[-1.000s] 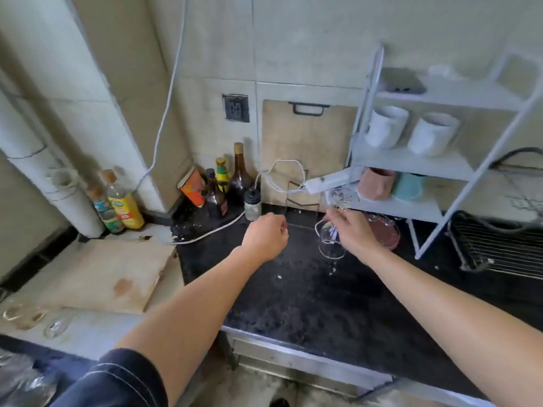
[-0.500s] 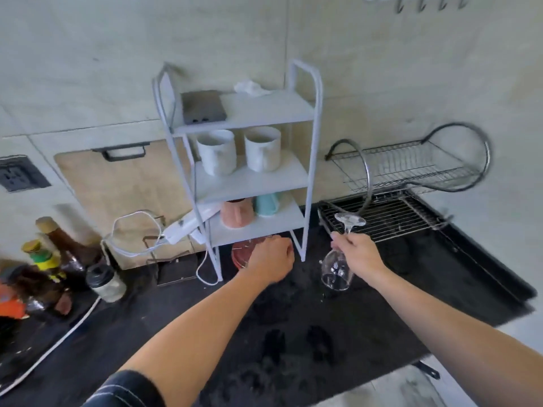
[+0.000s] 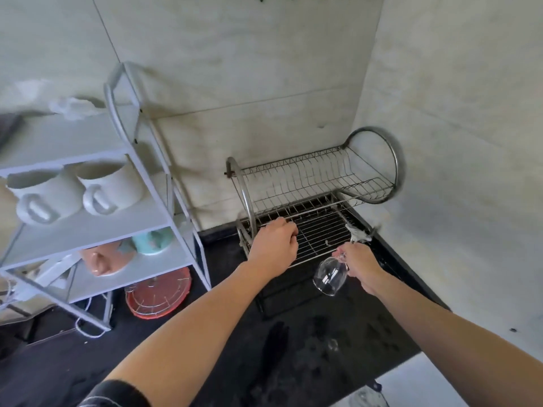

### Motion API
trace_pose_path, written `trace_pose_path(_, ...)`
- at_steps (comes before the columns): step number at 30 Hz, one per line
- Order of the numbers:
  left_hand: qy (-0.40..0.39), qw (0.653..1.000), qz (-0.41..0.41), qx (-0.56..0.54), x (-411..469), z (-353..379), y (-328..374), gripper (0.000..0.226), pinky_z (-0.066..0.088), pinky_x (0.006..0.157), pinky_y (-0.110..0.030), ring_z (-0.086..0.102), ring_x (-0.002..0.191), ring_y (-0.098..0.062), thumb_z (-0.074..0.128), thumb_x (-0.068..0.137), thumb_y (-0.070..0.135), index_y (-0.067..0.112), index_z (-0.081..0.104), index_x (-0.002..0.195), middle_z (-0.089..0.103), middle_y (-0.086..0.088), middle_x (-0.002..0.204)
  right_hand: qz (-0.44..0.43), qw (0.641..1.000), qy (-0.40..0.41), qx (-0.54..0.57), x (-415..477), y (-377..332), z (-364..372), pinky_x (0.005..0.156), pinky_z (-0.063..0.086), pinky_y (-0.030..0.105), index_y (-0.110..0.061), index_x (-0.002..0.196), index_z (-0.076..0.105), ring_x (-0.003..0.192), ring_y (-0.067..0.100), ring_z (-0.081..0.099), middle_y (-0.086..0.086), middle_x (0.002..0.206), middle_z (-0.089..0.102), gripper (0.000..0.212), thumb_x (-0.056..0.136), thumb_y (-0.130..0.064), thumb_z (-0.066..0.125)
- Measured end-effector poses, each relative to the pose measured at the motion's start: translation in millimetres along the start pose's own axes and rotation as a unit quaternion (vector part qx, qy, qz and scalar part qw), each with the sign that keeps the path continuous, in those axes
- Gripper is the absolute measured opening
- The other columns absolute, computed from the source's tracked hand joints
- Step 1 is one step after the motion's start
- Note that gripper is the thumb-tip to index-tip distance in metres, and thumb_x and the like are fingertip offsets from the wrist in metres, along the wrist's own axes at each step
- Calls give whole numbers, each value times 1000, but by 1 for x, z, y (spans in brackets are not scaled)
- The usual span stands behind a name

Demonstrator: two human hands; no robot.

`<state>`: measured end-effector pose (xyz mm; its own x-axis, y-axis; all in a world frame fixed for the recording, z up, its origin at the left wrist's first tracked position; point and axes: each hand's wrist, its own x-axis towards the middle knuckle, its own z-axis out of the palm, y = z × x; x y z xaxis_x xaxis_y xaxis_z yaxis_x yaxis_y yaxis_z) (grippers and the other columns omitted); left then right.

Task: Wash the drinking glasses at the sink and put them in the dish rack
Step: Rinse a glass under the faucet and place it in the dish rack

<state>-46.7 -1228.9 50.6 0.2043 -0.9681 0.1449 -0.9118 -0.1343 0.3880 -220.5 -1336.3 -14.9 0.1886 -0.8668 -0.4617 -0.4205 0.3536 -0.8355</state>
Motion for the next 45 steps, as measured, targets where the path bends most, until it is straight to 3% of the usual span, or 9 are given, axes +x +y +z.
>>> trace_pose_path(3,31,999,29,31,30,14,7,29,45,93,-38,50,108,-24,47,95,18,10,61,119,55,-7,116,2,1000,9,-29,33,0,-16,65,32,35,-2,80,56,67,20,40,10,74,46,18,92,-10,47)
trace_pose_path(10,1,992,-48,116,88,45,-2,44,32,107,-43,43,125,-28,29,101,42,15,47,132,49,-7,133,-37,989,95,-107,111,-7,-30,71,48,52,11,83,63,67,28,50,20,72,58,34,93,-18,49)
trace_pose_path(17,46,978,-85,186,91,63,-3,61,45,96,-46,58,113,-28,20,98,51,11,49,134,63,-7,119,-83,981,61,-167,174,-22,-16,74,39,37,1,89,69,84,34,61,21,86,65,38,102,-22,41)
trace_pose_path(21,70,969,-107,211,93,70,-1,65,47,95,-44,59,113,-31,24,98,54,6,54,130,65,-11,118,-167,971,51,-165,220,-36,-2,65,34,31,-13,69,63,75,28,56,20,78,62,59,93,-58,35)
trace_pose_path(26,133,956,-88,245,94,77,-1,61,51,87,-41,64,98,-30,31,99,53,5,63,119,68,-11,106,-214,973,26,-82,277,-45,9,92,46,45,6,102,66,100,41,61,27,101,66,30,99,-20,51)
trace_pose_path(31,179,944,-73,267,95,83,-4,57,52,82,-41,66,92,-29,36,97,52,7,66,115,69,-10,104,-269,951,35,-145,299,-45,16,75,45,41,-15,70,66,78,30,58,10,75,62,36,98,-27,47)
trace_pose_path(38,170,946,-80,264,94,81,-3,57,50,84,-38,65,93,-27,34,97,53,9,65,114,69,-8,105,-301,931,6,-204,293,-41,11,79,44,37,-9,96,68,93,33,60,15,99,67,13,91,-18,61)
trace_pose_path(42,130,955,-102,248,91,75,0,58,49,84,-39,64,93,-26,31,98,54,10,63,115,68,-7,104,-239,933,-4,-270,340,-8,12,96,47,44,-6,121,59,109,31,58,13,117,64,75,72,-62,52)
trace_pose_path(45,108,961,-115,228,88,68,4,58,47,90,-41,62,100,-27,29,97,55,11,60,120,66,-7,108,-232,925,19,-299,273,-22,7,99,44,45,-1,126,53,116,37,54,21,123,59,64,81,-45,64)
